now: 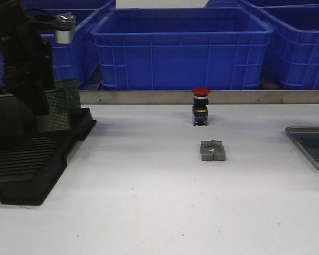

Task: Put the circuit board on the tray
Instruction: 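Lower the left gripper onto another green board in the rack and grasp it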

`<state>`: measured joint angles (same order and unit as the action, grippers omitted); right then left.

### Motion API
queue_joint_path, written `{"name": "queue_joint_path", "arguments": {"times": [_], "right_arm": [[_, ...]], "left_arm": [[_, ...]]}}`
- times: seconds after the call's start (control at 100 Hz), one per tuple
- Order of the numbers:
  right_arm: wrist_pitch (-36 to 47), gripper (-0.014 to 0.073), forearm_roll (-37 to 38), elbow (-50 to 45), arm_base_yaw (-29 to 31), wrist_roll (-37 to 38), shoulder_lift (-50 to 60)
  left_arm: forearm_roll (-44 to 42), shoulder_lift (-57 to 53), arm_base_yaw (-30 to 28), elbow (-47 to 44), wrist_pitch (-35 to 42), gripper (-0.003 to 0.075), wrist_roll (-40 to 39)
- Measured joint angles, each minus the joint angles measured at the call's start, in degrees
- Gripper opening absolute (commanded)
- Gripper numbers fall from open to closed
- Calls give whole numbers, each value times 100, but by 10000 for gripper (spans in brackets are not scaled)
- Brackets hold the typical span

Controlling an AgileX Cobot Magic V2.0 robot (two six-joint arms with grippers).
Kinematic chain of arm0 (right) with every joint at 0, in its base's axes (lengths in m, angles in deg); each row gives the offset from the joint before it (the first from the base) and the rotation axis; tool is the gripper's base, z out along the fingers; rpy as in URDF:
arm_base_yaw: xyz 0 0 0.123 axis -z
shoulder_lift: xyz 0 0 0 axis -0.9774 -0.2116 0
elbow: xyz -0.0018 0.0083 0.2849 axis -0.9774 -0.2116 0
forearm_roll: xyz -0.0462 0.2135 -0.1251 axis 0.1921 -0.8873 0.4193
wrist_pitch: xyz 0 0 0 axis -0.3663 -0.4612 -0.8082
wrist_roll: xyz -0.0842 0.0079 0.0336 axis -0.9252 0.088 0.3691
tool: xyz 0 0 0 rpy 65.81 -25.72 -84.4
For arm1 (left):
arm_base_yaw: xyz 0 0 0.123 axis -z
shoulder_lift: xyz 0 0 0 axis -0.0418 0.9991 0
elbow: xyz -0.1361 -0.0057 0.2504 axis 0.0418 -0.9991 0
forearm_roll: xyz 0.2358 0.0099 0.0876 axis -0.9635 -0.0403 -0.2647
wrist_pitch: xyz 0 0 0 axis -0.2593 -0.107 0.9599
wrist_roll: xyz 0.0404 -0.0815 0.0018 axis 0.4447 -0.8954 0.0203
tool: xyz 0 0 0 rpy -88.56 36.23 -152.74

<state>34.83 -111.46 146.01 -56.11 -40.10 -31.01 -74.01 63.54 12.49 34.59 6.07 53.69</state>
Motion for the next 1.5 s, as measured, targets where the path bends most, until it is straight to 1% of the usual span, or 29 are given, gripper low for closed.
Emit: {"name": "queue_joint_path", "arguments": {"times": [0.19, 0.24, 0.31, 0.45, 0.57, 0.71, 0.9, 0.94, 1.24, 1.37, 1.43, 1.5], "right_arm": [[0, 519, 0, 0, 0, 0, 0], [0, 519, 0, 0, 0, 0, 0], [0, 519, 0, 0, 0, 0, 0], [0, 519, 0, 0, 0, 0, 0], [0, 519, 0, 0, 0, 0, 0], [0, 519, 0, 0, 0, 0, 0], [0, 519, 0, 0, 0, 0, 0], [0, 519, 0, 0, 0, 0, 0], [0, 519, 0, 0, 0, 0, 0], [-10, 519, 0, 0, 0, 0, 0], [-10, 519, 0, 0, 0, 0, 0], [-10, 519, 0, 0, 0, 0, 0]], "left_arm": [[0, 58, 0, 0, 0, 510, 0], [0, 70, 0, 0, -10, 491, 0], [0, 80, 0, 0, -10, 437, 0], [0, 114, 0, 0, -20, 280, 0], [0, 113, 0, 0, -20, 169, 0], [0, 113, 0, 0, -20, 77, 0], [-3, 113, 0, 0, -194, -7, 62], [-3, 113, 0, 0, -252, -19, 75], [-12, 103, 0, 57, -405, -18, 109], [-23, 127, 0, 268, -606, -18, 91], [-23, 127, 0, 458, -514, -18, 51], [-23, 127, 0, 678, -595, -18, 25]]}}
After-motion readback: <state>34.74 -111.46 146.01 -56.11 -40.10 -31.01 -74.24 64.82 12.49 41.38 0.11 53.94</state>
